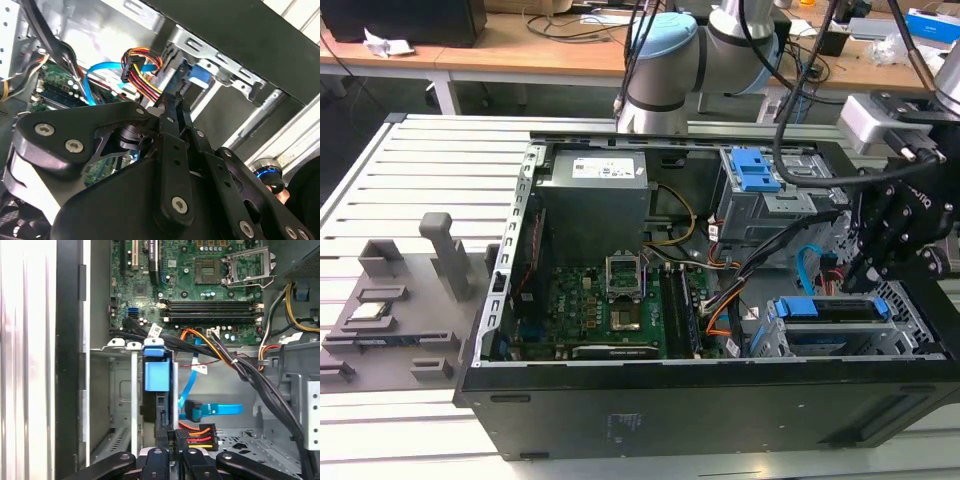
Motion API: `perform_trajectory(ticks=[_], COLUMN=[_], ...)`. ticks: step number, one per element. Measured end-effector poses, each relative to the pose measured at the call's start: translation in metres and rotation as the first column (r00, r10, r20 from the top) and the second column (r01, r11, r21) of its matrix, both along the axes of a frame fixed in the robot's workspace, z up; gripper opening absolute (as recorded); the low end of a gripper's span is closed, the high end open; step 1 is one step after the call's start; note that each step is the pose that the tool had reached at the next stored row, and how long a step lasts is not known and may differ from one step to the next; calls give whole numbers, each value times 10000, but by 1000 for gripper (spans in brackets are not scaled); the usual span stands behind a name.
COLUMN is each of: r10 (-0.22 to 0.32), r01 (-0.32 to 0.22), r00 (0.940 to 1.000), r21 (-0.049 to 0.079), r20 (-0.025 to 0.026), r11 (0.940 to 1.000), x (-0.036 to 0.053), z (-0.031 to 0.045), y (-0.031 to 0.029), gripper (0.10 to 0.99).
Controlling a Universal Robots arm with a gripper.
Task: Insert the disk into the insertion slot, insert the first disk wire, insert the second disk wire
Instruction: 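Insert the first disk wire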
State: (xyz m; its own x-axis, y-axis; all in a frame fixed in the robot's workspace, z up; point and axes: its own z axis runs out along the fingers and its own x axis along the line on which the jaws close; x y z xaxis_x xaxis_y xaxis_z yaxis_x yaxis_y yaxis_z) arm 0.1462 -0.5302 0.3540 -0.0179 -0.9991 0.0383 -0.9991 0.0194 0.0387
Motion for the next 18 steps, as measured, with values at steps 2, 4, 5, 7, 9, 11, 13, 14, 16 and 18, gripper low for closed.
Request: perform_trajectory(ticks=[2,4,5,7,9,11,13,14,16,18], r10=[-4,-26,-35,-40,-39,-38,-38,-37,-40,-39], r01=[4,26,35,40,39,38,38,37,40,39], r00=[10000,10000,10000,10000,10000,10000,10000,10000,10000,10000], r21=[1,0,6,22,30,34,34,34,27,26], r20=[0,1,1,0,0,1,0,1,0,0], r11=[10000,10000,10000,10000,10000,10000,10000,10000,10000,10000], x=[1,16,26,29,30,33,37,44,48,49], z=[-17,-36,-43,-57,-72,-103,-107,-110,-111,-113], y=[-39,-43,-43,-42,-36,-20,-6,4,4,-5], gripper=[169,169,169,169,169,169,169,169,169,169])
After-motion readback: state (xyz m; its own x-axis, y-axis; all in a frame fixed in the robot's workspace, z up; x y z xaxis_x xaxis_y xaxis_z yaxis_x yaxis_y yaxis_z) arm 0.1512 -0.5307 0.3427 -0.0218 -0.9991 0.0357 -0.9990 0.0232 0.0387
